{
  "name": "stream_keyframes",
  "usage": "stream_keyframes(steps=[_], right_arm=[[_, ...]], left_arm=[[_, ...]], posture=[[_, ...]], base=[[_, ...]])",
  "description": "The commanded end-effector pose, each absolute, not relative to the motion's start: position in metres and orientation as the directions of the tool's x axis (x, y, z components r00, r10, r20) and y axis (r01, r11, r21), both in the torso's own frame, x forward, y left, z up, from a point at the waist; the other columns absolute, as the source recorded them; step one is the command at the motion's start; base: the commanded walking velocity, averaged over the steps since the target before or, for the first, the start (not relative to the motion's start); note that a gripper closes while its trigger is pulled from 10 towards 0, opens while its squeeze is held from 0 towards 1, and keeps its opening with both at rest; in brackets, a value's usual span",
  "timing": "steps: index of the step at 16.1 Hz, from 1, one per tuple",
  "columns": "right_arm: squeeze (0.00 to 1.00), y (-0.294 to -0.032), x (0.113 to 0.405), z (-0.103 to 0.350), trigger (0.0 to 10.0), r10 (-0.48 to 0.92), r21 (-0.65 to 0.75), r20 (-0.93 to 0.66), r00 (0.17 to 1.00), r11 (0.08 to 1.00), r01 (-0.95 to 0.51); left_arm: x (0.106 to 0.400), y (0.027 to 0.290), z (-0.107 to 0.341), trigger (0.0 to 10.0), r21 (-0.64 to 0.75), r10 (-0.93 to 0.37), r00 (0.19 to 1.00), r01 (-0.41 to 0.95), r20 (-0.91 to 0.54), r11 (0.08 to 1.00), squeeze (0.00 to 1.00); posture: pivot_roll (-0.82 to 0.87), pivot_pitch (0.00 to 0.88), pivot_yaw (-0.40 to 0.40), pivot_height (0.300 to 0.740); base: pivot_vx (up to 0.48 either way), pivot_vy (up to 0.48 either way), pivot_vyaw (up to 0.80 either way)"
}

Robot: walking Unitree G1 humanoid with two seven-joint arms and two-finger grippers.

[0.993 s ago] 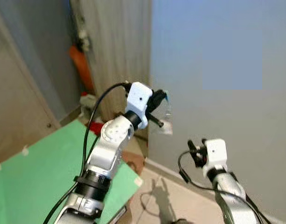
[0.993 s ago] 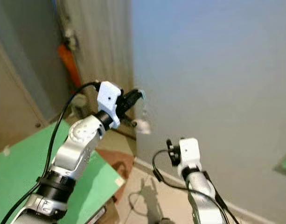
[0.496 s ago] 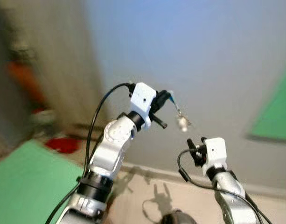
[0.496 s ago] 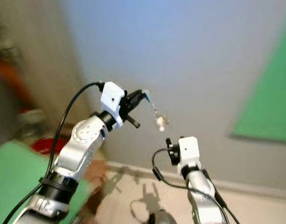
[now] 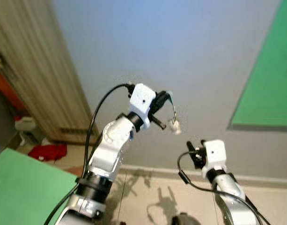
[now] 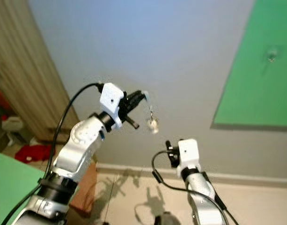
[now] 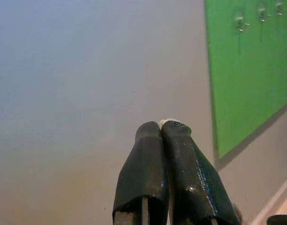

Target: Hang keys on a hook

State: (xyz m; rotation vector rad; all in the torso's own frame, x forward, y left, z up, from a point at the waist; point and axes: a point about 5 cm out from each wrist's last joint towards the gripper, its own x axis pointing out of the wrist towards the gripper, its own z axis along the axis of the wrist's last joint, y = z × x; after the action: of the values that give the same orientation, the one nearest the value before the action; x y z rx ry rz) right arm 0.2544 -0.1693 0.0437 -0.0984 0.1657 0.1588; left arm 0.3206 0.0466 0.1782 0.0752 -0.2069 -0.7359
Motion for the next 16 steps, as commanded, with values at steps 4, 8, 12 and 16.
stream_keyframes(steps=[4,8,12,16], right_arm=[[0.00,-0.1711,0.2558,0.0440,10.0,0.145,-0.088,-0.170,0.975,0.983,-0.162],[0.00,-0.1705,0.2577,0.0443,10.0,0.133,-0.120,-0.164,0.977,0.981,-0.154],[0.00,-0.1696,0.2583,0.0467,10.0,0.137,-0.113,-0.155,0.978,0.981,-0.156],[0.00,-0.1697,0.2581,0.0465,10.0,0.140,-0.106,-0.154,0.978,0.982,-0.157]], left_arm=[[0.3201,0.0451,0.1808,0.0,0.141,-0.678,0.714,0.663,0.174,0.735,0.00],[0.3218,0.0468,0.1800,0.0,0.131,-0.665,0.727,0.652,0.173,0.747,0.00],[0.3227,0.0474,0.1809,0.0,0.128,-0.656,0.733,0.644,0.179,0.754,0.00],[0.3228,0.0473,0.1807,0.0,0.126,-0.653,0.736,0.641,0.179,0.757,0.00]], posture=[[-0.09,0.000,0.056,0.679],[-0.09,0.000,0.056,0.679],[-0.09,0.000,0.057,0.707],[-0.09,0.000,0.057,0.740]], base=[[0.000,0.000,-0.51],[0.000,0.000,-0.27],[0.000,0.000,0.00],[0.000,0.000,0.00]])
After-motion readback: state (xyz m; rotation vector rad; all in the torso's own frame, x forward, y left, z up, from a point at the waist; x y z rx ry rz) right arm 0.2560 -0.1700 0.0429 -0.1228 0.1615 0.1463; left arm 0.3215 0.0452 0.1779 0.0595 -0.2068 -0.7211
